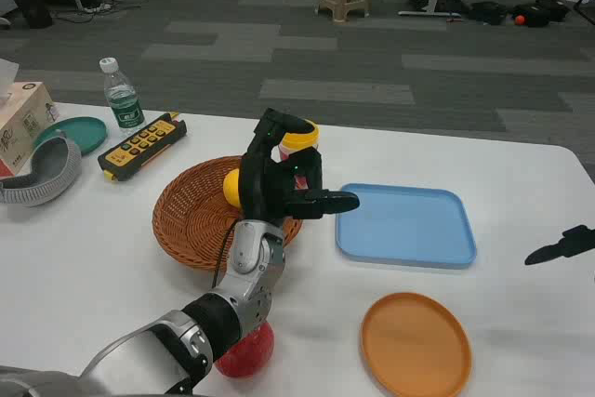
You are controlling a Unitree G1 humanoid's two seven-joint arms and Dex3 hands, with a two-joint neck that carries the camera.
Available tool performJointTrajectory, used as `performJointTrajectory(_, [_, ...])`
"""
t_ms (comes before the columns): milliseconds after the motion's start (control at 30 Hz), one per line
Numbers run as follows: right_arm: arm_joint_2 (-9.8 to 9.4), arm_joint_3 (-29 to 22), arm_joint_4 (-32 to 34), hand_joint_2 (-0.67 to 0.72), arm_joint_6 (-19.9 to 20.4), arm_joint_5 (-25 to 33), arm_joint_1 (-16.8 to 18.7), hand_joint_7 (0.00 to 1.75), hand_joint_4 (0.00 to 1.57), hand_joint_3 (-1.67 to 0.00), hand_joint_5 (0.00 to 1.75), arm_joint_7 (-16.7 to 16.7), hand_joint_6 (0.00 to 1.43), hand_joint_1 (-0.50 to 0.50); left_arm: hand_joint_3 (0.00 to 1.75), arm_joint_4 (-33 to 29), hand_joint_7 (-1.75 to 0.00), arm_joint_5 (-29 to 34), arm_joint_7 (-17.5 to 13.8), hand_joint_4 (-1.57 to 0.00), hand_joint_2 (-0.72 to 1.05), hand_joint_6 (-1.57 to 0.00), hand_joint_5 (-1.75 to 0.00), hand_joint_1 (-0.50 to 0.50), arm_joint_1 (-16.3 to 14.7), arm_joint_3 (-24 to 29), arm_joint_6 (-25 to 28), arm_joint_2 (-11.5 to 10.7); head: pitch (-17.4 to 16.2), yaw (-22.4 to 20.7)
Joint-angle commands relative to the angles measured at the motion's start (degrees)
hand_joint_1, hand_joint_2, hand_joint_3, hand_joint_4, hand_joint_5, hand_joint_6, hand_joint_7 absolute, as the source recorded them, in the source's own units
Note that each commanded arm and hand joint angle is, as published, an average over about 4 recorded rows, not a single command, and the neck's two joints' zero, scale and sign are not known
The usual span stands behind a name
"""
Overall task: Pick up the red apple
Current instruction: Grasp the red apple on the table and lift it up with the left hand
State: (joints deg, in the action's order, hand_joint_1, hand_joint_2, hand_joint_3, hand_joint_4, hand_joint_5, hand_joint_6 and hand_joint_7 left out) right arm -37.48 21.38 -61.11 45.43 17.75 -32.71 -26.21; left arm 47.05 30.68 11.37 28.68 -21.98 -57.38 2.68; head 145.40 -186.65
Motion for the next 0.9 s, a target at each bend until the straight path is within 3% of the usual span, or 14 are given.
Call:
performJointTrajectory(33, [0.48,-0.64,10.31,0.72,2.77,0.36,1.25,0.0,0.0,0.0,0.0,-0.86,0.0,-0.42,0.06,2.87,0.0,-1.12,10.34,0.0,-0.72,0.0,0.0,0.5,2.7,3.79,-15.22,-3.21,15.37,7.43])
performJointTrajectory(67, [0.48,-0.64,10.31,0.72,2.78,0.36,1.25,0.0,0.0,0.0,0.0,-0.86,0.0,-0.42,0.04,2.7,0.0,-1.24,10.34,0.0,-0.72,0.0,0.0,0.5,2.7,3.79,-15.22,-3.25,13.84,6.64])
performJointTrajectory(100, [0.48,-0.64,10.31,0.72,2.8,0.36,1.25,0.0,0.0,0.0,0.0,-0.86,0.0,-0.42,0.04,2.24,0.0,-1.48,10.34,0.0,-0.72,0.0,0.0,0.5,2.68,3.81,-15.22,-3.36,9.26,4.26])
performJointTrajectory(600, [0.65,-0.73,10.66,0.72,3.09,0.36,1.27,0.0,0.0,0.0,0.0,-0.84,0.0,-0.42,0.02,0.41,0.0,-2.29,10.43,0.0,-0.72,0.0,0.0,0.5,2.26,4.6,-15.29,-3.65,8.14,4.16])
performJointTrajectory(767, [0.65,-0.86,10.75,0.72,3.09,0.36,1.42,0.0,0.0,0.0,0.0,-0.77,0.0,-0.42,0.02,0.41,0.0,-2.21,10.43,0.0,-0.72,0.0,0.0,0.5,2.22,4.8,-15.22,-3.65,2.33,4.02])
performJointTrajectory(900, [0.69,-1.08,10.75,0.72,3.09,0.31,1.68,0.0,0.0,0.0,0.0,-0.73,0.0,-0.43,0.02,0.41,0.0,-2.21,10.56,0.0,-0.72,0.0,0.0,0.5,2.04,4.8,-15.22,-3.78,-7.33,5.93])
